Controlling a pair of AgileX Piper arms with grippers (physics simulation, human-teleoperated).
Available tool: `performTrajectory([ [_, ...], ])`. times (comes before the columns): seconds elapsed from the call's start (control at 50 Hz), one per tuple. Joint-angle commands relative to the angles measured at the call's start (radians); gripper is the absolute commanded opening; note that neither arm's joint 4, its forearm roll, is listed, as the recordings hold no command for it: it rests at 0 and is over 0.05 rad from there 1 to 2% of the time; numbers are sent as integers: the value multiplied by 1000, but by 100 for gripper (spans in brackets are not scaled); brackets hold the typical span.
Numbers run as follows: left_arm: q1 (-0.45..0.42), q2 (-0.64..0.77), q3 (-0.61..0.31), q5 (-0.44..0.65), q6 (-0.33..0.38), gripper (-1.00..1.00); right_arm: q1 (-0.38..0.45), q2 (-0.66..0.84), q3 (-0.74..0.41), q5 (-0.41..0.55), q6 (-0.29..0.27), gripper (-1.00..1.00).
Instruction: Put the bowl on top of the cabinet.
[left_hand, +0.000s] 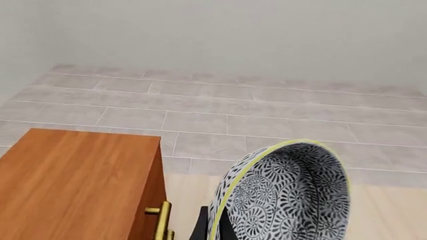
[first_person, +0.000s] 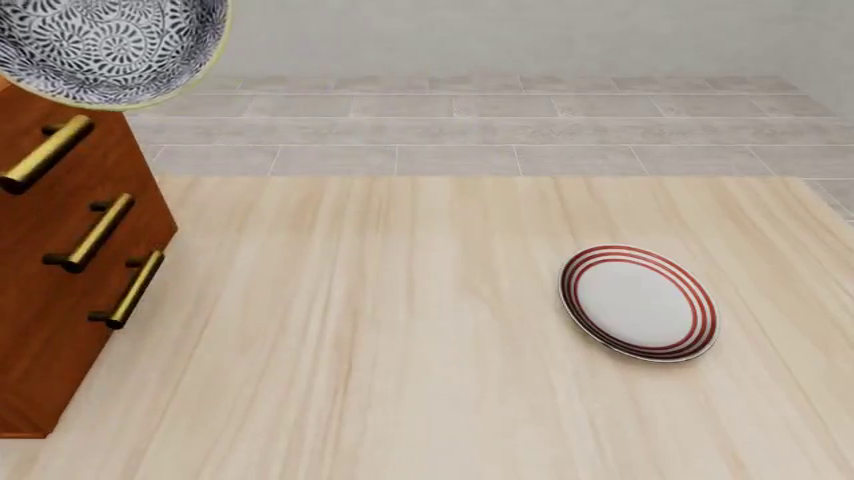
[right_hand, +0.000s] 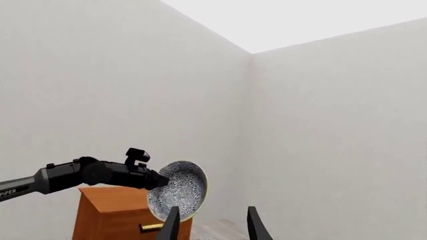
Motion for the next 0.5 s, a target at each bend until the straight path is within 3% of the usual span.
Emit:
performTrajectory([
  [0.02,55,-11,-12,42,38,-100,2,6,0,-1,-12,100],
  [0.2,80,-4,-33,78,40,-100,2,-1,-2,3,-15,100],
  [0.24,58,38,-45,90,141,-100,2,-2,-1,3,-16,100],
  [0.28,47,57,-49,96,153,-100,1,-4,-2,4,-17,100],
  [0.3,51,48,-50,93,110,-100,1,-5,-3,5,-15,100],
  [0.5,39,73,-80,111,132,-100,0,-15,-3,10,-16,100],
])
